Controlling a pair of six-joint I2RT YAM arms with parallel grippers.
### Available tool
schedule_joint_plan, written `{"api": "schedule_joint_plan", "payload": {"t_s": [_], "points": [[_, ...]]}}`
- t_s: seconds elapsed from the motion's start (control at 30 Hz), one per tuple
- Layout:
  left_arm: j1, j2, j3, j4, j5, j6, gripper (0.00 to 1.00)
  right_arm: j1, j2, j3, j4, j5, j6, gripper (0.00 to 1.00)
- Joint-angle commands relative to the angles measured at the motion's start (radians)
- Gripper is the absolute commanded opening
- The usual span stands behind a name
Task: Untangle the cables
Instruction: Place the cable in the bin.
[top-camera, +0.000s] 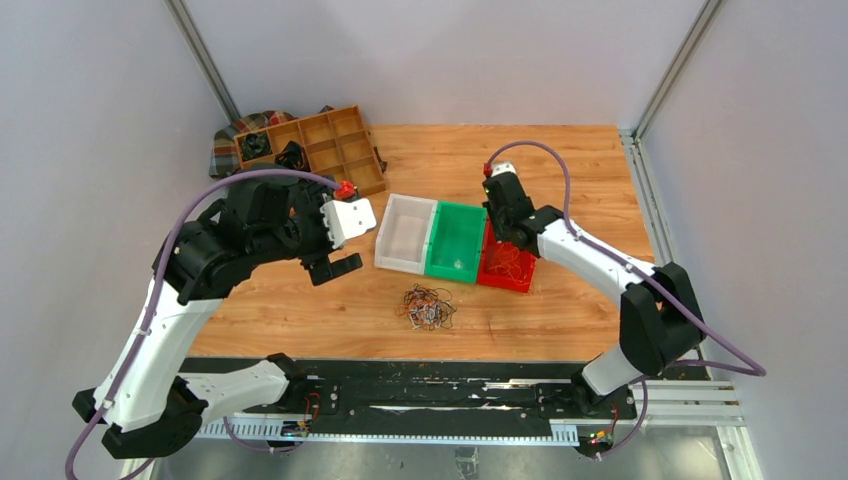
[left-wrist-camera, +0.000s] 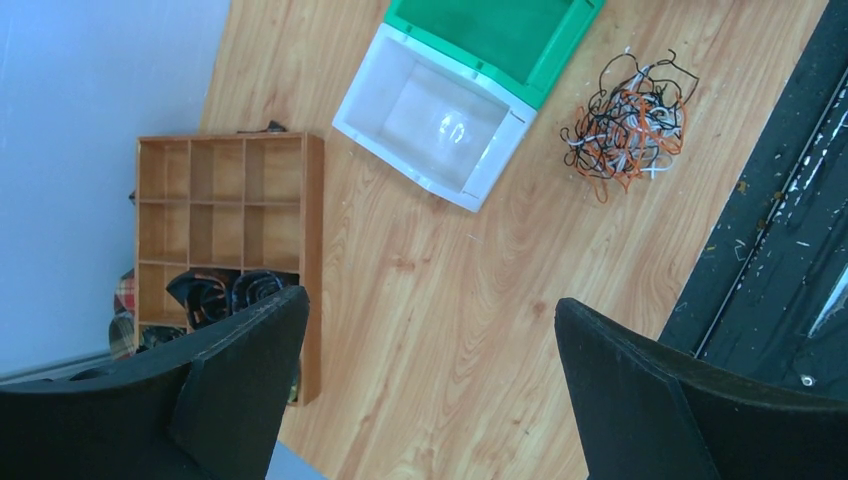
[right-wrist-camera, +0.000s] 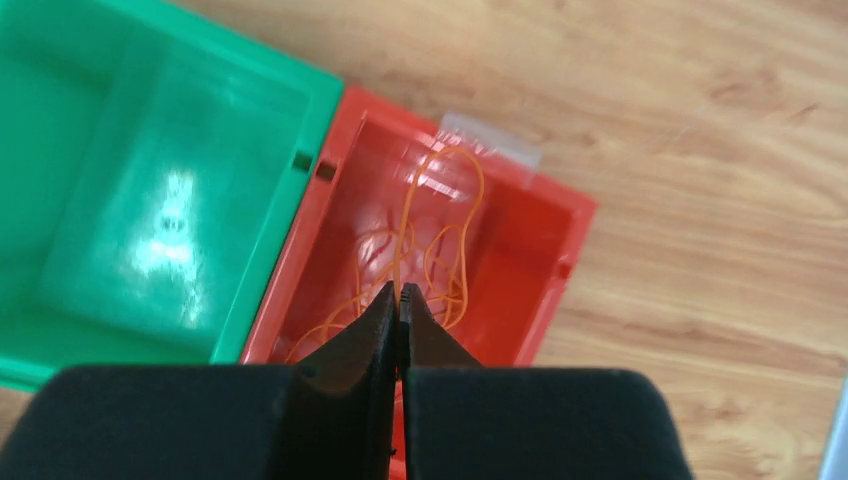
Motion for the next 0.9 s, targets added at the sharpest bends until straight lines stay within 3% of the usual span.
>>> {"api": "schedule_joint_plan", "payload": {"t_s": [0.0,0.23,0.4,0.63,0.87], "points": [[-0.004,0.002,0.026,-0.003,0.012,0.001,0.98,-0.016,0.041,-0.046,-0.007,-0.152,0.092,0.01],[-0.004,0.005,0.028,-0.003,0.008,0.005,0.98,-0.074,0.093,-0.011,-0.026,-0.251,0.127,0.03],[-0.005,0.006,0.033,-0.003,0.004,0.011,0.98,-0.135,0.127,0.062,-0.123,-0.35,0.163,0.4],[-0.004,0.015,0.046,-0.004,0.008,0.012,0.98,-0.135,-0.02,0.049,-0.154,-0.378,0.165,0.69],[-0.004,0.016,0.055,-0.007,0.01,0.011,0.98,-0.135,-0.188,-0.051,-0.221,-0.391,0.192,0.71]]}}
